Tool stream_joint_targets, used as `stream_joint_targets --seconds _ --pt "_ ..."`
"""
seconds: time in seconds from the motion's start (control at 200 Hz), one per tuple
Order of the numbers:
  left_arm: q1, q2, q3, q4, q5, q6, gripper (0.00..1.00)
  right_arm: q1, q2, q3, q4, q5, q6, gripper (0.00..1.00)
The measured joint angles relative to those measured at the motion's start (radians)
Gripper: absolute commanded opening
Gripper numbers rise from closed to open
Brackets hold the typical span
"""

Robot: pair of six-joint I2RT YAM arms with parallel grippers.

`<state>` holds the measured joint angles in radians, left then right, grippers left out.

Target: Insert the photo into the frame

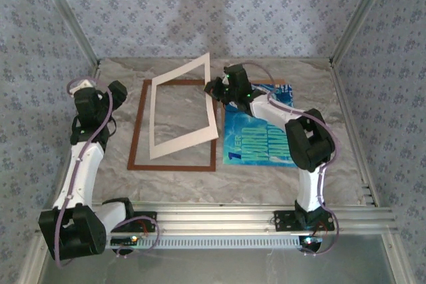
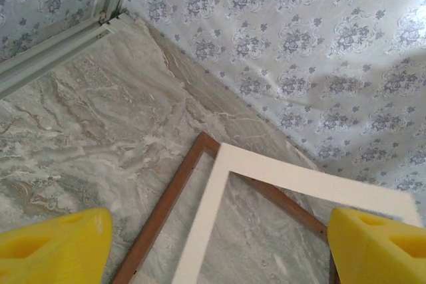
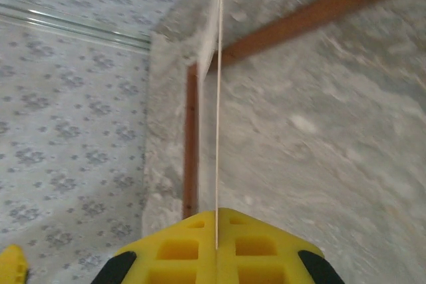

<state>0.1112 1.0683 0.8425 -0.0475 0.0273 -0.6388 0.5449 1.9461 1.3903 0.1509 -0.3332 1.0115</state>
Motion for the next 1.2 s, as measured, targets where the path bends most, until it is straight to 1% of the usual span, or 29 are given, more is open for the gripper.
stream_joint_targets --seconds 0.165,0.44,0.665,0.835,1.02,1.124,1.199 --pt "0.000 0.011 -0.020 0.010 0.020 -0.003 0.84 0.024 0.003 -0.055 0.016 0.021 0.006 0.00" --pt "-0.003 0.037 -0.035 0.030 0.042 -0.010 0.84 0.064 0.007 -0.106 0.048 0.101 0.018 0.00" --pt "-0.037 0.065 -0.035 0.030 0.056 -0.007 0.84 0.093 0.035 -0.127 0.066 0.172 0.025 0.01" --pt "-0.062 0.070 -0.035 0.037 0.055 -0.006 0.84 0.112 0.054 -0.138 0.079 0.214 0.034 0.09" --pt "-0.087 0.106 -0.035 0.049 0.058 0.003 0.85 0.128 0.087 -0.138 0.078 0.232 0.037 0.20" --pt "-0.106 0.124 -0.035 0.049 0.063 0.016 0.87 0.130 0.090 -0.134 0.055 0.234 0.023 0.28" --pt "-0.116 0.133 -0.035 0.049 0.071 0.026 0.88 0.130 0.091 -0.124 0.031 0.241 0.005 0.35"
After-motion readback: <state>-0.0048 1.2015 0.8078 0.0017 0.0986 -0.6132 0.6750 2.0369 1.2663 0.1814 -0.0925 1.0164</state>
